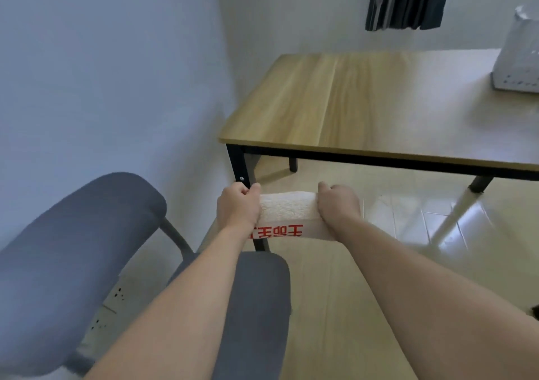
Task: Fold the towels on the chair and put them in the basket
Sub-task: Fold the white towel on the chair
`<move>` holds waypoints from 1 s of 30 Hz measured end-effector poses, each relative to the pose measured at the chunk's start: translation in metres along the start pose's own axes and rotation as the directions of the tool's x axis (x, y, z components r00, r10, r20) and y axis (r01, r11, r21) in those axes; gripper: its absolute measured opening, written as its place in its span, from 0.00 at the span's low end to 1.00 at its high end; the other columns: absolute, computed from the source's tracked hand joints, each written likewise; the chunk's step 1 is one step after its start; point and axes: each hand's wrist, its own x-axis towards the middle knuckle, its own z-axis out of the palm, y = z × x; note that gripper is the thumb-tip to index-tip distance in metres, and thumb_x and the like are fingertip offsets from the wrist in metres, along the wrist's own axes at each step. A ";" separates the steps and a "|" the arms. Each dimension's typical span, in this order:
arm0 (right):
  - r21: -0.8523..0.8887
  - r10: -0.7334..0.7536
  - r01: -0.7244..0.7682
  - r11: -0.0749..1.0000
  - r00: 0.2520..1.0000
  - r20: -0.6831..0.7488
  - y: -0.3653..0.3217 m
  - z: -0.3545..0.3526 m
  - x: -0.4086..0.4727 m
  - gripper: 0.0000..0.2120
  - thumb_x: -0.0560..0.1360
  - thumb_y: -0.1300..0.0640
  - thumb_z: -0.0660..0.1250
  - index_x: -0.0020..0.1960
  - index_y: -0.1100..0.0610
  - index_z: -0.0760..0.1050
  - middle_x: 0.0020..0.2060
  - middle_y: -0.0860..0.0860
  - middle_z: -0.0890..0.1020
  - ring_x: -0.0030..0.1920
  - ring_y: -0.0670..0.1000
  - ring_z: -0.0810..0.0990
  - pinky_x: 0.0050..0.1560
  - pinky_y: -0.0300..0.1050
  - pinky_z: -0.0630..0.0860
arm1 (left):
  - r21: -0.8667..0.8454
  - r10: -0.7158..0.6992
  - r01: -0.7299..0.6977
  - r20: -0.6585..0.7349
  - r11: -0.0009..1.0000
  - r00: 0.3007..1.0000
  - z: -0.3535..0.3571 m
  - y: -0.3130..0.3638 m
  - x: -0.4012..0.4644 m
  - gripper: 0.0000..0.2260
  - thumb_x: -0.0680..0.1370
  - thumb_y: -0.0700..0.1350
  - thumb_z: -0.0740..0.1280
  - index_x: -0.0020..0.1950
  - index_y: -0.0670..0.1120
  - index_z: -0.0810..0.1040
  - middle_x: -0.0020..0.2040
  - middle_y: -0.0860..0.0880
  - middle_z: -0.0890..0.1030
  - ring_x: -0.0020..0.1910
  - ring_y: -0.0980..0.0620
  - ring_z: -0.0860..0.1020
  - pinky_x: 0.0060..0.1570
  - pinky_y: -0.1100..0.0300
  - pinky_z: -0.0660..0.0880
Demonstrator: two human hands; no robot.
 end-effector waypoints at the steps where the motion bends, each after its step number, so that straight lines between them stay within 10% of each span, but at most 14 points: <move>1: -0.001 -0.010 0.010 1.000 1.000 -0.001 -0.033 -0.024 -0.002 0.16 0.80 0.49 0.54 0.45 0.60 0.74 0.41 0.54 0.76 0.39 0.51 0.73 0.40 0.45 0.67 | -0.016 0.000 0.000 0.002 1.000 1.000 -0.013 0.035 0.003 0.18 0.79 0.53 0.62 0.32 0.46 0.67 0.31 0.48 0.73 0.31 0.51 0.74 0.30 0.61 0.66; 12: -0.039 0.035 -0.032 0.999 0.997 0.071 -0.239 -0.250 -0.078 0.13 0.78 0.50 0.57 0.42 0.59 0.71 0.42 0.54 0.76 0.42 0.55 0.73 0.44 0.44 0.67 | -0.124 -0.150 0.144 -0.042 0.982 0.988 -0.124 0.314 -0.078 0.16 0.77 0.51 0.63 0.32 0.45 0.68 0.29 0.48 0.73 0.29 0.49 0.73 0.30 0.58 0.69; 30: -0.132 -0.046 0.065 0.989 0.989 0.139 -0.189 -0.464 0.046 0.18 0.79 0.46 0.56 0.51 0.60 0.76 0.47 0.55 0.79 0.47 0.55 0.78 0.47 0.47 0.70 | -0.179 -0.180 0.169 -0.049 0.969 0.982 0.058 0.464 -0.152 0.16 0.79 0.53 0.62 0.35 0.44 0.72 0.34 0.45 0.80 0.33 0.47 0.81 0.32 0.56 0.77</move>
